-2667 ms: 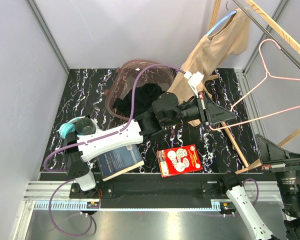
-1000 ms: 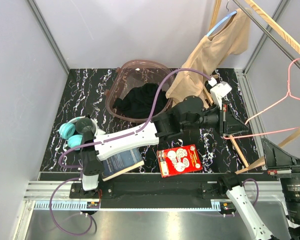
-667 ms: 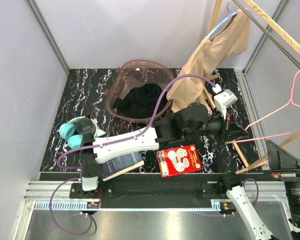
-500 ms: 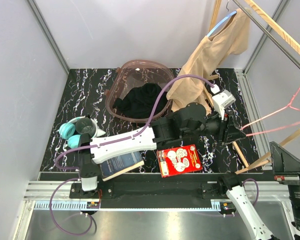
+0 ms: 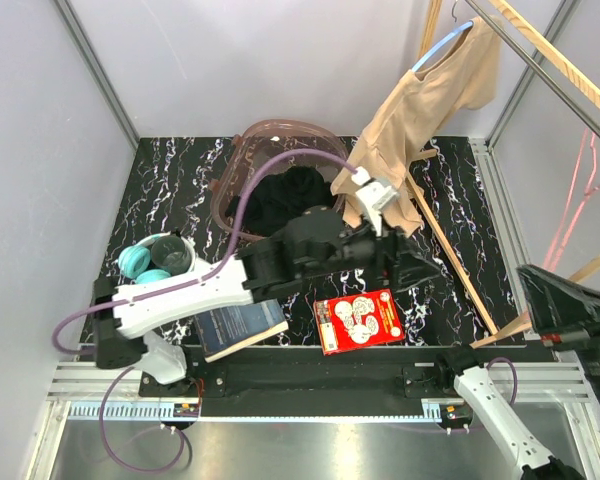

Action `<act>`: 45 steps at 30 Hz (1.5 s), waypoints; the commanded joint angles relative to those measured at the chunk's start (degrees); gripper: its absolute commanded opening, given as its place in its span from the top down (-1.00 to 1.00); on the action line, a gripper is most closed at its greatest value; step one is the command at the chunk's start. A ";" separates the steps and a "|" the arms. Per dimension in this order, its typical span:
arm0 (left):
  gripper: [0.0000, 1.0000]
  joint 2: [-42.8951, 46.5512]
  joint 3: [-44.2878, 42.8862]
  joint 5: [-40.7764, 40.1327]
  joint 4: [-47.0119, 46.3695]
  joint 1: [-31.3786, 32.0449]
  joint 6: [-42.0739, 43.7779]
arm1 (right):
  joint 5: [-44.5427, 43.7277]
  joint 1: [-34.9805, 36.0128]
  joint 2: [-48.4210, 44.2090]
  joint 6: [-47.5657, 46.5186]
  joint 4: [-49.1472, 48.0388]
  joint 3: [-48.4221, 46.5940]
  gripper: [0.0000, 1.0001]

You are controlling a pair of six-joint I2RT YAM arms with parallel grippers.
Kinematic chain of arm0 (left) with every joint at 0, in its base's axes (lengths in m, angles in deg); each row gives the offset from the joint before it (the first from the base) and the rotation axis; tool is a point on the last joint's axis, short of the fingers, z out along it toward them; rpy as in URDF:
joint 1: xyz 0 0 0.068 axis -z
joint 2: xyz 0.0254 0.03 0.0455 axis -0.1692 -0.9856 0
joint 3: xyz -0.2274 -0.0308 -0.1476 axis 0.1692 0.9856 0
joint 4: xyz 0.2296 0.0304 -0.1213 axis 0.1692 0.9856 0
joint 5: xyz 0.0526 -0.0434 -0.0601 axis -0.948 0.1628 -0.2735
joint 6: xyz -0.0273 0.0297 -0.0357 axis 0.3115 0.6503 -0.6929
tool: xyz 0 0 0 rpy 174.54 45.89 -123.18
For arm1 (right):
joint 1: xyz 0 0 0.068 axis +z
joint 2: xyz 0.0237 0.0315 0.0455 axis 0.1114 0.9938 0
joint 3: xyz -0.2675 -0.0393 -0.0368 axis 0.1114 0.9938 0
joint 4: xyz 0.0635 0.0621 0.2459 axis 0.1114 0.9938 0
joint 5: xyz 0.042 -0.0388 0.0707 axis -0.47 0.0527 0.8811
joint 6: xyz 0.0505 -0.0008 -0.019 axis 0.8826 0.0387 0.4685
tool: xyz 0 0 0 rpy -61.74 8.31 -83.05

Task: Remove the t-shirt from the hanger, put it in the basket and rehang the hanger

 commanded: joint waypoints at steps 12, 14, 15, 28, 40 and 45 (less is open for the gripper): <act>-0.49 34.58 26.91 -19.83 4.44 0.10 -5.77 | 16.38 -0.01 18.76 -7.08 -11.37 0.56 0.15; -0.51 37.57 30.07 -20.36 4.52 0.19 -7.01 | 16.81 -0.01 21.56 -6.99 -13.74 0.83 0.10; -0.53 39.41 30.70 -20.45 4.87 0.11 -7.97 | 16.90 -0.01 22.80 -6.82 -14.36 0.65 0.07; -0.58 47.16 29.30 -16.23 17.17 0.11 -9.56 | 4.26 1.74 49.41 -3.03 -21.66 -12.61 -0.27; -0.66 50.86 27.54 -18.96 22.36 0.02 -5.35 | -28.96 10.36 73.85 -13.40 -10.06 -34.93 -0.55; -0.67 49.45 26.14 -19.40 24.56 0.02 -4.38 | -39.86 10.28 82.21 -19.28 -8.21 -48.44 -0.72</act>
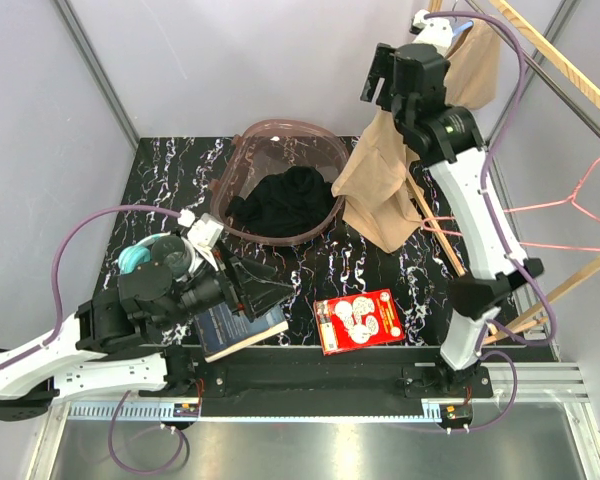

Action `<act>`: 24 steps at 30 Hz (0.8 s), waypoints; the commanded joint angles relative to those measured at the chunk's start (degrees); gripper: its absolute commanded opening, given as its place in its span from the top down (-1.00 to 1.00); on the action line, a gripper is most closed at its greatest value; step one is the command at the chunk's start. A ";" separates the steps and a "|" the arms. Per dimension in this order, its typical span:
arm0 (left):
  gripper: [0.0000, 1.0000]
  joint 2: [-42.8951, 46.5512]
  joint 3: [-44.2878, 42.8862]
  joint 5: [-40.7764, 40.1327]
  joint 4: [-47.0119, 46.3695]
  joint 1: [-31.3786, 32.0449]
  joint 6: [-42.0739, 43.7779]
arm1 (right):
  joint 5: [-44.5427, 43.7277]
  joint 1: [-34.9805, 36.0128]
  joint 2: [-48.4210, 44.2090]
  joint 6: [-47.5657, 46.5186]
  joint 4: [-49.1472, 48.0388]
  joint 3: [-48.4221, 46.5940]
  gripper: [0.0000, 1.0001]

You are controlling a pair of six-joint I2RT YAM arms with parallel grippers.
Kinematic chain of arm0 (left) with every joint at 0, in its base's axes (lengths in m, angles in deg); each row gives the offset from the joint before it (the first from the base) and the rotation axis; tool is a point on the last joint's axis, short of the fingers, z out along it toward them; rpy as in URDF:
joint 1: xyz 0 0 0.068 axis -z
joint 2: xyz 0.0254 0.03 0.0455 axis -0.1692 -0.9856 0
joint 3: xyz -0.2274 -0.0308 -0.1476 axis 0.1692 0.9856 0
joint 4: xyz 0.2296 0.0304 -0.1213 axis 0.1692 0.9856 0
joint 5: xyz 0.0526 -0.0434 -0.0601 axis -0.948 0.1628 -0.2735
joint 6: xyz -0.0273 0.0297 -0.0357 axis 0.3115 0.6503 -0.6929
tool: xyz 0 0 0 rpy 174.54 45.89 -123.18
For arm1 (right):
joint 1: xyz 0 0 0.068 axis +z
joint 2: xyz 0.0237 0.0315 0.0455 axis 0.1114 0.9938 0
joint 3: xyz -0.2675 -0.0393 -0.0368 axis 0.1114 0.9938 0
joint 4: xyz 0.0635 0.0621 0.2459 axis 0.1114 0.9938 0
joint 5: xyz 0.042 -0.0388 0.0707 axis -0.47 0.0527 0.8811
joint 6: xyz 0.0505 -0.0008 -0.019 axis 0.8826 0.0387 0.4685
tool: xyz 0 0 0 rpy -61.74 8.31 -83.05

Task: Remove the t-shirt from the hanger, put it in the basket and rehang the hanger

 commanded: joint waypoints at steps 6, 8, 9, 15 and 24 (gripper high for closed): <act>-0.68 -1.13 -2.76 -2.53 1.42 0.08 2.03 | -16.51 -0.87 12.54 -10.01 1.27 -20.42 -0.69; -0.69 -1.39 -2.93 -2.97 1.51 0.00 2.29 | -16.42 -1.40 13.25 -9.83 1.10 -20.61 -0.68; -0.69 -1.48 -3.11 -2.97 1.51 0.08 2.29 | -16.42 -2.01 13.17 -9.31 0.75 -20.35 -0.67; -0.70 -2.97 -4.16 -2.71 2.21 0.00 2.47 | -9.67 -7.11 13.34 -5.79 -0.57 -17.71 -0.63; -0.69 -3.41 -4.08 -3.24 2.04 0.00 1.50 | -2.88 -7.64 12.11 -6.76 -9.89 -11.29 -0.31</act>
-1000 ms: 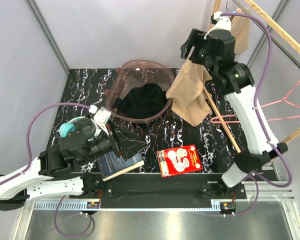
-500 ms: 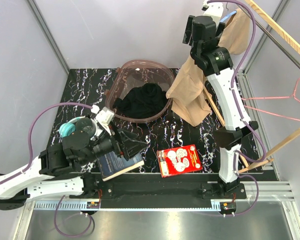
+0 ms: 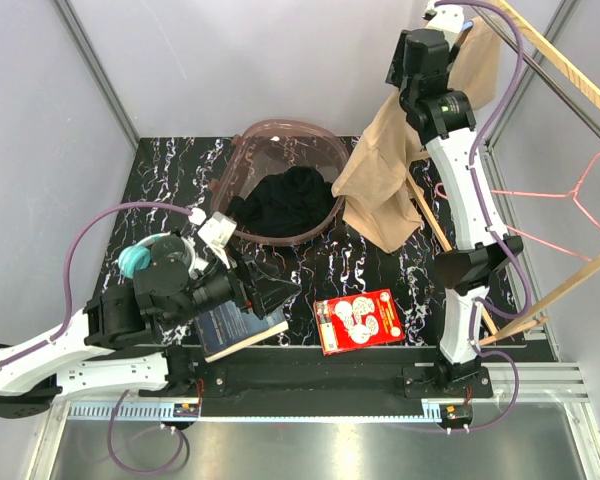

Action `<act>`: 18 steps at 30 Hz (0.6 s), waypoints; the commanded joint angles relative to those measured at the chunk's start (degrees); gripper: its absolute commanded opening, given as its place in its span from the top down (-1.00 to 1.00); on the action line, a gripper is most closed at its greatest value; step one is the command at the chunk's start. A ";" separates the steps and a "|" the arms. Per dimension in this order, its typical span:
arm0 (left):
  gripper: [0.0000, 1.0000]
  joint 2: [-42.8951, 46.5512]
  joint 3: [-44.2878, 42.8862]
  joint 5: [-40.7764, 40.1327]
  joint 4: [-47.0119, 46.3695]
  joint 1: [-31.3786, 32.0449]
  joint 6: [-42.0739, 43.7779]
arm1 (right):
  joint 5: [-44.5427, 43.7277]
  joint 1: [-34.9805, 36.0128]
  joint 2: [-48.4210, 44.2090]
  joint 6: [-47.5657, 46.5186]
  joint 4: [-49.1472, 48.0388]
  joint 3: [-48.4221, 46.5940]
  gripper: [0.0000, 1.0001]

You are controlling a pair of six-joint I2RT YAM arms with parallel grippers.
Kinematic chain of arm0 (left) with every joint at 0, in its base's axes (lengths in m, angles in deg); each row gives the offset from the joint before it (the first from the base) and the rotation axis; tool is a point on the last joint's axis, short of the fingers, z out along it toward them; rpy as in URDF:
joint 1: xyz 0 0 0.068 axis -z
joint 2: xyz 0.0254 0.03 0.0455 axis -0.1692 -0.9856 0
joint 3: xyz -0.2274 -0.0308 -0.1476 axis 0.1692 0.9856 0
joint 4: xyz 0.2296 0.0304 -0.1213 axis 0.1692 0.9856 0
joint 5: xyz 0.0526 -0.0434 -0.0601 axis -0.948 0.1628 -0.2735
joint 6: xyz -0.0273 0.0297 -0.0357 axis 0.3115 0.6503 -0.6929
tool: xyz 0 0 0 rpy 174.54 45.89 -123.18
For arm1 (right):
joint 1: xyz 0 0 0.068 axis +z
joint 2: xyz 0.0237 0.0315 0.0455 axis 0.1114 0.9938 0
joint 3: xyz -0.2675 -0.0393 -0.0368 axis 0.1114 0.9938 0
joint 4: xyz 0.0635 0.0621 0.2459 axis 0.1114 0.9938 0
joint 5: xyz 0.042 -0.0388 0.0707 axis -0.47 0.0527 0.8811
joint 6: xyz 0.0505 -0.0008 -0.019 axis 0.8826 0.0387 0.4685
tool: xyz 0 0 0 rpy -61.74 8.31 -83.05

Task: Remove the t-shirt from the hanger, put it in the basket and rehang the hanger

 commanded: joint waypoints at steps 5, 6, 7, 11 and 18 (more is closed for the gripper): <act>-0.69 -0.18 -2.68 -1.25 -0.50 0.08 0.17 | 0.12 0.36 -1.04 1.78 -7.05 1.45 -0.06; -0.69 -0.18 -2.77 -1.25 -0.41 0.00 0.17 | 0.03 0.44 -1.22 1.86 -7.23 2.50 -0.03; -0.69 -0.35 -2.94 -1.25 -0.41 0.00 0.17 | -0.06 0.36 -1.39 1.95 -8.27 3.29 -0.01; -0.69 -0.62 -3.91 -0.81 0.03 0.08 0.25 | -0.33 0.36 -3.41 1.25 -12.40 8.56 0.15; -0.69 -0.18 -2.86 -1.42 0.20 0.00 -0.89 | -1.64 0.44 -9.04 -4.10 -29.68 24.80 0.45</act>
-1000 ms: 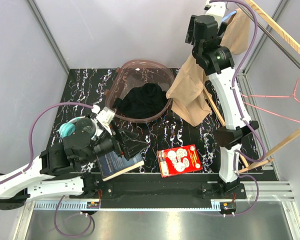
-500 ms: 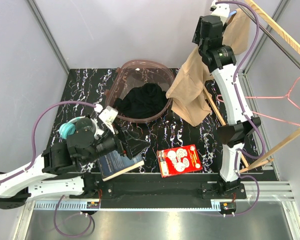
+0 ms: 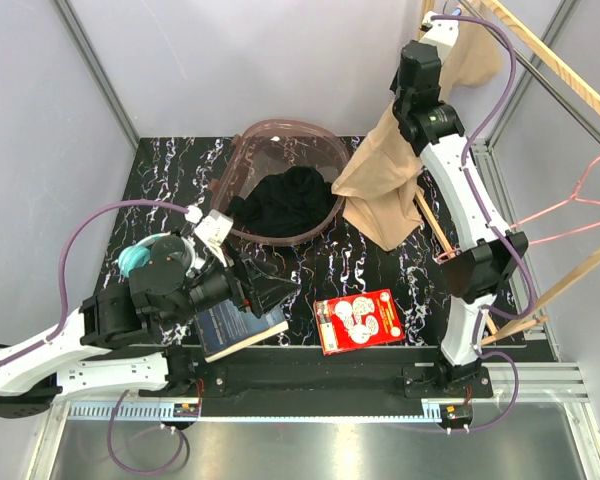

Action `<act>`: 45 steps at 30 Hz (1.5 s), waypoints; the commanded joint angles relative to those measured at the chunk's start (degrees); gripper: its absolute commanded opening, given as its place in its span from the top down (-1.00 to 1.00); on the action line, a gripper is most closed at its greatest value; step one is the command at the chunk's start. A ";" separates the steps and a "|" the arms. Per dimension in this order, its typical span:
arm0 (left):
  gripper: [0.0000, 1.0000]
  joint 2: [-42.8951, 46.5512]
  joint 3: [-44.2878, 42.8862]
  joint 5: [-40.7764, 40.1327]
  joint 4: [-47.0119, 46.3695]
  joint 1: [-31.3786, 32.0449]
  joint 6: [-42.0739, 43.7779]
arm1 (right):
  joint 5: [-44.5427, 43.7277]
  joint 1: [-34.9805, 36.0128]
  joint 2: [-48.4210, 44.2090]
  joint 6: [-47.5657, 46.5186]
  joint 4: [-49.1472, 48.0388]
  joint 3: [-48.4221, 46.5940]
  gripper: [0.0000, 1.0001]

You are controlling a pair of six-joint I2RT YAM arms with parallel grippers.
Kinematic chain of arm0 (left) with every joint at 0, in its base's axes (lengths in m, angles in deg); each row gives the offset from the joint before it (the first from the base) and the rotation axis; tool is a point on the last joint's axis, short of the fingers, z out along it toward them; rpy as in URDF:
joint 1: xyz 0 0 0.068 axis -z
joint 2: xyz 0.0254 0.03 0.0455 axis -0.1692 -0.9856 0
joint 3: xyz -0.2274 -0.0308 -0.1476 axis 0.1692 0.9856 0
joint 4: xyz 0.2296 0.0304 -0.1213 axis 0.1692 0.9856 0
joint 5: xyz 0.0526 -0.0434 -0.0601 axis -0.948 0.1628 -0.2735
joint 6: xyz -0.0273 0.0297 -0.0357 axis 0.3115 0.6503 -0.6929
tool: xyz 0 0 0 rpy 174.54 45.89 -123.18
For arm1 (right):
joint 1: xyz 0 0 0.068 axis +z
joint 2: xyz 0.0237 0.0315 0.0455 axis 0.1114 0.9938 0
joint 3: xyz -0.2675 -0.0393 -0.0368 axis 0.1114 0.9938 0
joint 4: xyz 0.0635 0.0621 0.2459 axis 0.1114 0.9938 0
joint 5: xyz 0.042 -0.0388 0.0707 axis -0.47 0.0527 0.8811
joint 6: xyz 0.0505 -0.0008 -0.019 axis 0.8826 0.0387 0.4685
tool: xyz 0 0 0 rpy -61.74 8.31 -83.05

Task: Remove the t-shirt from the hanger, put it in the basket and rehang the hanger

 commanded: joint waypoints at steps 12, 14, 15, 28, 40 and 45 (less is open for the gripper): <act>-0.67 -1.21 -1.81 -0.98 -1.02 0.00 -0.85 | -4.96 0.33 -12.89 -15.48 -38.64 27.05 0.94; -0.67 -1.48 -1.81 -1.07 -1.11 0.00 -0.93 | -5.58 0.33 -12.54 -16.89 -39.88 27.06 0.97; -0.67 -1.48 -1.90 -1.07 -1.11 0.00 -0.93 | -5.67 0.33 -12.45 -18.38 -41.02 26.97 1.00; -0.64 -3.24 -2.78 -0.54 -1.11 0.00 -0.93 | -4.96 0.33 -12.36 -25.25 -43.75 24.25 1.00; -0.60 -1.92 -2.51 -0.46 -1.20 0.00 -1.29 | -4.52 0.42 -11.39 -29.38 -46.39 22.14 1.00; -0.61 -2.18 -2.34 -0.81 -1.11 0.00 -0.67 | -1.11 1.21 -16.48 -27.10 -42.98 26.70 1.00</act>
